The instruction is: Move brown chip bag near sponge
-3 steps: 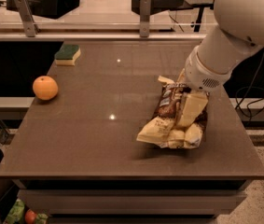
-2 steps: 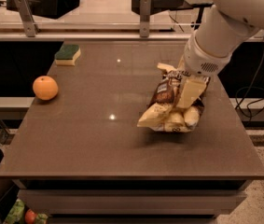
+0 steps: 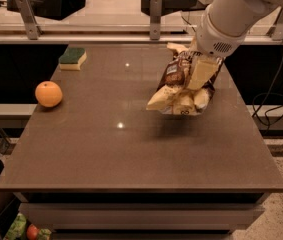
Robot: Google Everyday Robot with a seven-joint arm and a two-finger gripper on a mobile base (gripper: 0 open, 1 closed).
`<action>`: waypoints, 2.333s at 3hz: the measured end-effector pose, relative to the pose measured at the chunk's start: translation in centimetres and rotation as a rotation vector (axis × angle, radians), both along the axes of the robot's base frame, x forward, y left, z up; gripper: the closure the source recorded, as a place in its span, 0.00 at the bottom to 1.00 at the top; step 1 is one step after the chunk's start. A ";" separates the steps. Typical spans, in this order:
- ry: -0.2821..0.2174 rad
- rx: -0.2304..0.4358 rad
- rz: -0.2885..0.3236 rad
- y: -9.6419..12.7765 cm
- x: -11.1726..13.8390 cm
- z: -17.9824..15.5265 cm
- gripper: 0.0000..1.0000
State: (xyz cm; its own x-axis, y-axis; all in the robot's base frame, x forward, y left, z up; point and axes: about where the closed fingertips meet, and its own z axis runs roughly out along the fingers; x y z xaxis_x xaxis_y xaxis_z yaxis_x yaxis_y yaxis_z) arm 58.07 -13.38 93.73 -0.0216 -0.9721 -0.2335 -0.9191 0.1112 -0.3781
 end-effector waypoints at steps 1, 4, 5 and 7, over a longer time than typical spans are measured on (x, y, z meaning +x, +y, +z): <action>-0.074 0.012 0.012 0.4 3.0 1.4 1.00; -0.292 0.150 0.106 4.4 10.6 2.6 1.00; -0.318 0.161 0.146 7.2 12.6 2.7 1.00; -0.335 0.166 0.196 10.6 14.0 2.8 1.00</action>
Offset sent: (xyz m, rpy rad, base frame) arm 0.0948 0.0214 0.0329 0.1013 -0.2517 0.0537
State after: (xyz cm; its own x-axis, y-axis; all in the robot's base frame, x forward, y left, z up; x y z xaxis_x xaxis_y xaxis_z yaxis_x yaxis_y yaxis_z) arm 72.10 -2.80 96.51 0.2634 -0.8990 -0.3499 -0.7584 0.0312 -0.6511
